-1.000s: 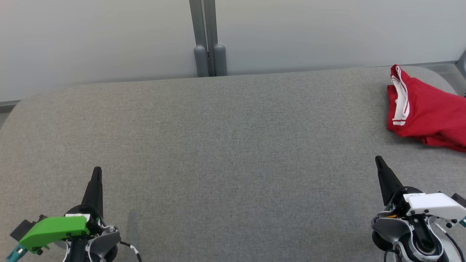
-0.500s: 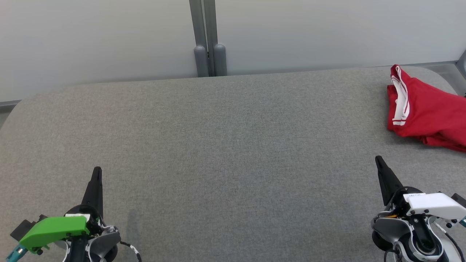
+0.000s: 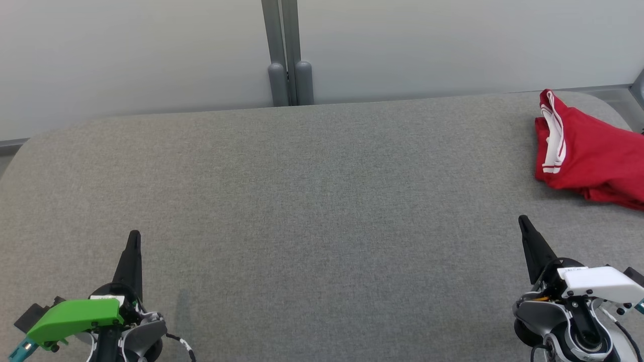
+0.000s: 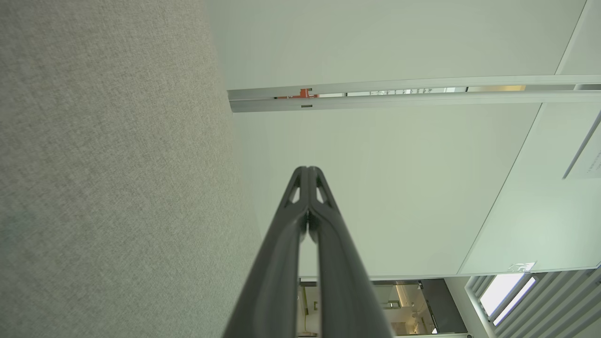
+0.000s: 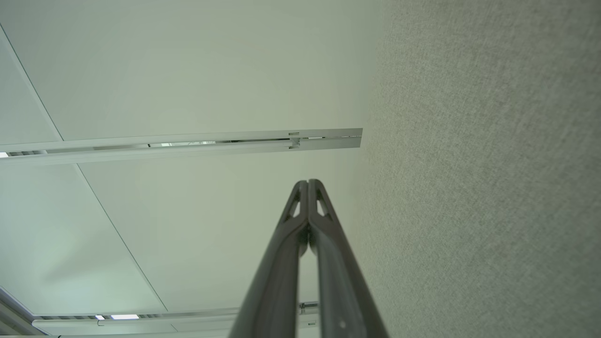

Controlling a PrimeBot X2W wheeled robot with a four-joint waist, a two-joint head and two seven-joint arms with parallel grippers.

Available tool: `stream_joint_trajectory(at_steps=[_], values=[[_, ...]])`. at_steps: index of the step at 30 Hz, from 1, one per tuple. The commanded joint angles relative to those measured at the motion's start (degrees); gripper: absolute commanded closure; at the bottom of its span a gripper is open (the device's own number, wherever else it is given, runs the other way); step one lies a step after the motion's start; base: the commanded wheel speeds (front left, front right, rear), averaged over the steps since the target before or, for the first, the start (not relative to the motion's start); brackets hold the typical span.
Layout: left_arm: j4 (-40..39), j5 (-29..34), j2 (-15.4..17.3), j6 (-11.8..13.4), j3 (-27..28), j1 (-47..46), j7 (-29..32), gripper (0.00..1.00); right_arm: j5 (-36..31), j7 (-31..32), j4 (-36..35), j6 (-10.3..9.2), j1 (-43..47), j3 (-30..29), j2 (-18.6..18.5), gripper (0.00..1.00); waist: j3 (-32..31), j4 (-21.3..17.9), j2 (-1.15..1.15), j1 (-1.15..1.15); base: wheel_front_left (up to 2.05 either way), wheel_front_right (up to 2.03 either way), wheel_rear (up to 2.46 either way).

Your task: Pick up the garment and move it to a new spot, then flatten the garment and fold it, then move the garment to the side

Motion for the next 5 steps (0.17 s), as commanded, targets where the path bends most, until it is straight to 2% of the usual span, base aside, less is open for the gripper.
stream_joint_trajectory(at_steps=[1, 5], values=[[-0.13, -0.06, 0.44, -0.25, 0.17, -0.71, 0.25, 1.00, 0.37, 0.20, 0.08, 0.02, -0.33, -0.07, -0.04, 1.00, 0.00, 0.00, 0.00, 0.00, 0.00, 0.00, 0.00], [-0.13, -0.06, 0.44, -0.25, 0.17, -0.71, 0.25, 1.00, 0.37, 0.20, 0.08, 0.02, -0.33, -0.07, -0.04, 1.00, 0.00, 0.00, 0.00, 0.00, 0.00, 0.00, 0.00]])
